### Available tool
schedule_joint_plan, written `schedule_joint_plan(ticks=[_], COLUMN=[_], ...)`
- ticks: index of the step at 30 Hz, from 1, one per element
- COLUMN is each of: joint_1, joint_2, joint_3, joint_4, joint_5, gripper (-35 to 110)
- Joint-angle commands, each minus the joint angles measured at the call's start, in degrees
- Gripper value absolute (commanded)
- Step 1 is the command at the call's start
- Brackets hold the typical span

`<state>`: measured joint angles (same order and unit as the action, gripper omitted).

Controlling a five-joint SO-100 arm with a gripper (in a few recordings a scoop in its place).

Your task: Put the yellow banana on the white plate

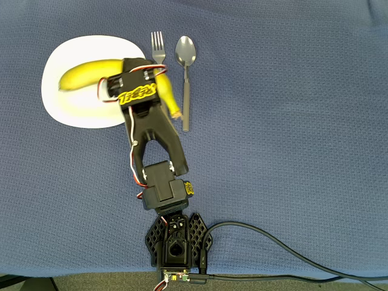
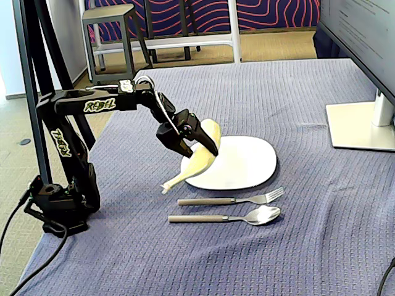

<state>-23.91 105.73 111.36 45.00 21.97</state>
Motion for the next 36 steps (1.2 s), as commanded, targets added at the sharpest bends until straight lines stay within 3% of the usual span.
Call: schedule_joint_plan(ticks=[1,27,36], joint_1=[-2.5,-1.6,-3.4], joint_2=[3.2,-21.5,-26.5], joint_3=[-0.4,-23.4,-25.7], joint_4=[-6.7,-4.5,-4.5], joint_5=[-0.4,1.1,-3.5], gripper=[0,0,0])
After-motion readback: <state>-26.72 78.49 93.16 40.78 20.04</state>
